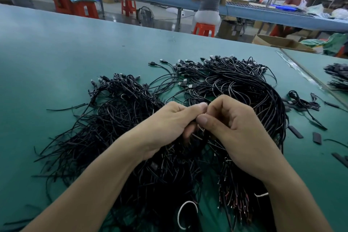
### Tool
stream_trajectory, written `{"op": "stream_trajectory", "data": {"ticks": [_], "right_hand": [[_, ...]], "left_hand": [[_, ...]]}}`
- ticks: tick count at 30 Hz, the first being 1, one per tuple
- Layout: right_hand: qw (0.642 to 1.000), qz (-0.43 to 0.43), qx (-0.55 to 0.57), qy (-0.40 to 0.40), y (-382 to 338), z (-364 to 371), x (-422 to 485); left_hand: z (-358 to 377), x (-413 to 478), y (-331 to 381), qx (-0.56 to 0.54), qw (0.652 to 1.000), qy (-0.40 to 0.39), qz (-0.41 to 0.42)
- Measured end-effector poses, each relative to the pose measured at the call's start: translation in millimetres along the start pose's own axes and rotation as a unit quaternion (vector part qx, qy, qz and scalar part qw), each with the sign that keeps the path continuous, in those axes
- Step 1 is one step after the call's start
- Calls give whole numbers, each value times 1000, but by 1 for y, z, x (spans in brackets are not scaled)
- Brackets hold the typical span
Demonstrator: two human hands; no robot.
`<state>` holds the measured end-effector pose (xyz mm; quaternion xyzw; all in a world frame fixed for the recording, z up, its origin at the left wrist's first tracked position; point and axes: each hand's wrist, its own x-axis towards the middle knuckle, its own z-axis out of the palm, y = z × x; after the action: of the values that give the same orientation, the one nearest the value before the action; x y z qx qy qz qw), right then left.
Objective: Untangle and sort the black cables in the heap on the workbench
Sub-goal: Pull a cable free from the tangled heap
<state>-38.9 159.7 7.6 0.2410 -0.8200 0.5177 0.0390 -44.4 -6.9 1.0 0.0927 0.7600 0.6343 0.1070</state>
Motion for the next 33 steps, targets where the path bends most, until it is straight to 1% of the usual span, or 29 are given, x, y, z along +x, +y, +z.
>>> {"op": "stream_trajectory", "data": {"ticks": [1,2,3,5,6,8,10,11,13,15,17,18,20,22,24,26,28,31,33], "right_hand": [[1000,-9,2,15,-2,2,0],[999,-21,10,33,-4,5,0],[998,-34,19,53,-6,8,0],[994,-55,3,91,-9,16,-2],[992,-63,-13,107,-10,18,-2],[988,-74,-26,133,-10,20,-2],[986,-74,-26,149,-8,18,-2],[985,-68,-31,153,-6,17,-1],[987,-49,-31,148,-4,18,0],[987,-18,-33,153,-2,19,1],[986,44,-58,152,2,18,2],[987,77,-74,123,4,16,2],[982,127,-140,17,8,18,0],[957,156,-226,-91,11,27,-3],[933,167,-284,-146,13,36,-6],[922,171,-311,-157,12,41,-7],[926,171,-300,-151,10,41,-6],[937,167,-276,-134,9,40,-6],[938,159,-287,-113,7,38,-6]], "left_hand": [[1,0,-1,-18,1000,10,-2],[1,0,0,-63,998,11,-14],[2,0,1,-122,992,-11,-34],[2,-3,6,-235,963,-108,-77],[2,-5,7,-258,950,-148,-93],[2,-6,7,-239,948,-176,-114],[1,-6,7,-181,960,-168,-128],[1,-6,7,-143,970,-153,-126],[-1,-5,3,-74,987,-87,-112],[-9,-2,-3,-50,994,-19,-96],[-17,0,-8,-64,994,44,-82],[-20,2,-9,-85,991,76,-75],[-22,4,-9,-116,983,133,-57],[-21,5,-10,-126,974,183,-39],[-21,6,-11,-132,965,225,-18],[-22,6,-10,-139,957,255,-2],[-22,7,-9,-149,950,274,0],[-18,8,-8,-159,952,263,-13],[-16,8,-6,-156,956,247,-13]]}}
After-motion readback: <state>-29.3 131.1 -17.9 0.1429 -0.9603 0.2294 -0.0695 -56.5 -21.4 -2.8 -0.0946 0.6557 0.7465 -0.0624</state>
